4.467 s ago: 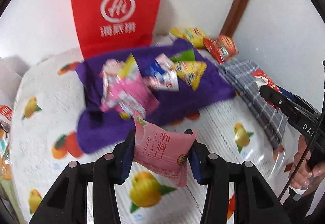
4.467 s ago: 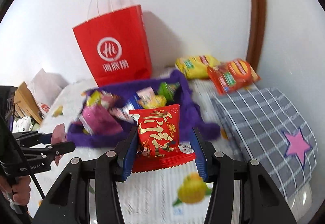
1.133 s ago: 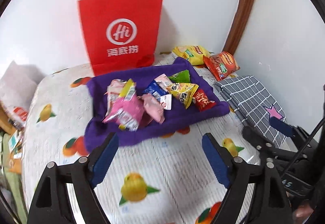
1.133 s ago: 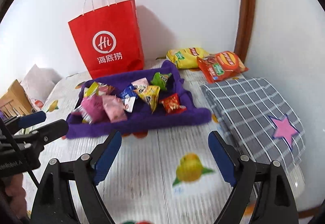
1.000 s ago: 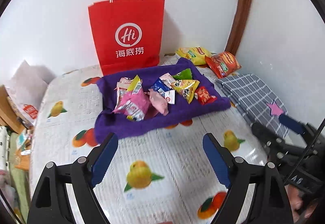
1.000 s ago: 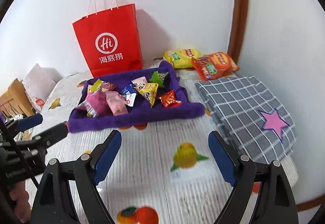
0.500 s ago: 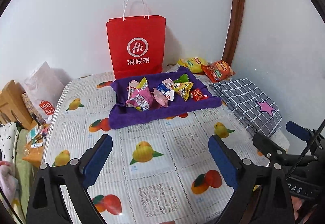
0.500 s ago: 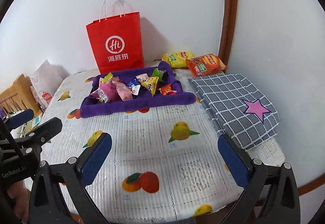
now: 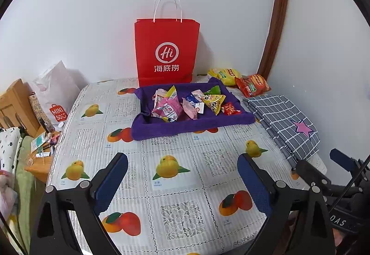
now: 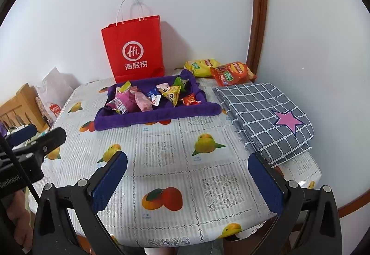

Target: Organize snacks

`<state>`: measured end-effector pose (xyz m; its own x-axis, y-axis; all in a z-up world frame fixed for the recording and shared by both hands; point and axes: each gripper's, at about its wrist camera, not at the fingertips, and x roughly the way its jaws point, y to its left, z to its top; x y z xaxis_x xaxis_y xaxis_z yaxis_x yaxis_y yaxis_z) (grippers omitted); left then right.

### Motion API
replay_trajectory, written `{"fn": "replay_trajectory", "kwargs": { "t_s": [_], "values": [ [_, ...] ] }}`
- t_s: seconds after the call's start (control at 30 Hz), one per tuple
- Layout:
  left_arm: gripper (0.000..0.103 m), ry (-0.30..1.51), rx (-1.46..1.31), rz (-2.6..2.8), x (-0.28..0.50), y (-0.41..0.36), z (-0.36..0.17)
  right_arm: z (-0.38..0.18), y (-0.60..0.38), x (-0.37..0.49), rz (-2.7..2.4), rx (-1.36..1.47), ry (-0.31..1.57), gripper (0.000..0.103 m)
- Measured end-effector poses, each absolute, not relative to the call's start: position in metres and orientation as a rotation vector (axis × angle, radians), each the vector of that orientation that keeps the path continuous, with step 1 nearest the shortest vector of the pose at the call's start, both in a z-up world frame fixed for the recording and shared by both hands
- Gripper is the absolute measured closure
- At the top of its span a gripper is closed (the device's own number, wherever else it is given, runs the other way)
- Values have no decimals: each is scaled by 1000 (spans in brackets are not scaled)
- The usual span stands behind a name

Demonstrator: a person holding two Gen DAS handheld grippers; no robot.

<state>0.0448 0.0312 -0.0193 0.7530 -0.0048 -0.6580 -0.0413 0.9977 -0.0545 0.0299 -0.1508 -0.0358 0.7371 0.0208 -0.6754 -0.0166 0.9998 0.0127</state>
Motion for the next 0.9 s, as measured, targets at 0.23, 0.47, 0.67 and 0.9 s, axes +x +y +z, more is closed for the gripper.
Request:
{"fn": "replay_trajectory", "kwargs": {
  "t_s": [0.23,0.47,0.67,0.9],
  "values": [
    [7,710,-71,21,40,32,-16,-35,-145,23,33,-8,735,0],
    [7,707,-71,23,38,32,-15,-35,-146,22,32,2,736,0],
    [7,704,-68,18,37,32,-14,-32,-146,19,33,5,728,0],
    [7,704,-64,16,35,29,-11,-30,-147,16,32,8,719,0]
  ]
}}
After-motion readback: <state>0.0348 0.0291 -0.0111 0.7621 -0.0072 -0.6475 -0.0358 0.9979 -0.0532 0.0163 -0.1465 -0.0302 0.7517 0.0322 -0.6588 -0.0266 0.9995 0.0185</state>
